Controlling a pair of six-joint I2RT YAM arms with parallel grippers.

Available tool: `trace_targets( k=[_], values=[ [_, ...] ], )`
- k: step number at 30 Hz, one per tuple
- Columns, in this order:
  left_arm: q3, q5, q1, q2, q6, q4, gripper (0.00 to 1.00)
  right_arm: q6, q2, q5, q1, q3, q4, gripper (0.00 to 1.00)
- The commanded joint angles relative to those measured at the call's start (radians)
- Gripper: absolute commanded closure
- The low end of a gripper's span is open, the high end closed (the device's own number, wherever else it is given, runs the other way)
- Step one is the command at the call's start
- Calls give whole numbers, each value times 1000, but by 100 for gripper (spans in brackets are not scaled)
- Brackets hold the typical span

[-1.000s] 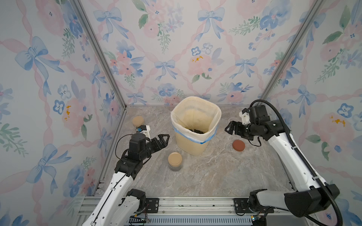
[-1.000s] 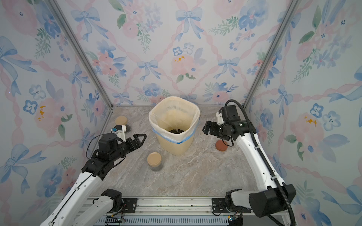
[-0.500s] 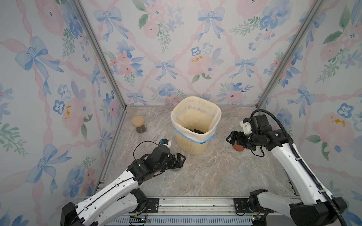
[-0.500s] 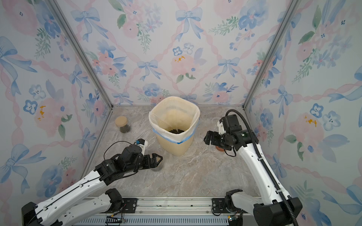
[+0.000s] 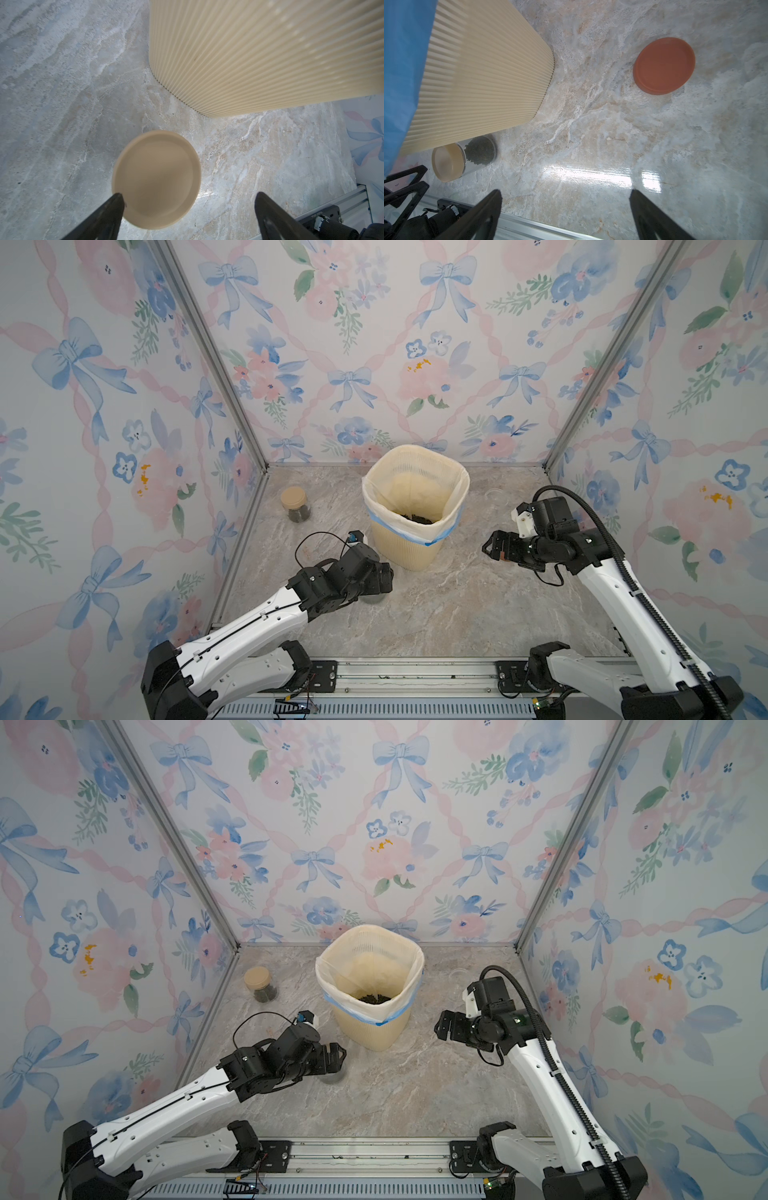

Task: Empty moldy tea leaves from jars
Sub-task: Pick up the jar from the center of the board.

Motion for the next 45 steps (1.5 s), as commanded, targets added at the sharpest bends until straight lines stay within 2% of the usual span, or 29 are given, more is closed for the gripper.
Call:
trace_targets(
  k=[1,19,32,45],
  values=[
    [31,-67,-6,26,30,-73,2,-12,2,-10,7,-14,21,3],
    [40,-66,-3,201,83,-58,2,-39,12,-40,-9,-57,62,3],
    [-9,2,61,241,131,3,2,-46,-5,-51,-21,-86,65,3],
    [-22,21,63,282,150,27,2,-46,-5,-65,-31,-107,81,3]
  ],
)
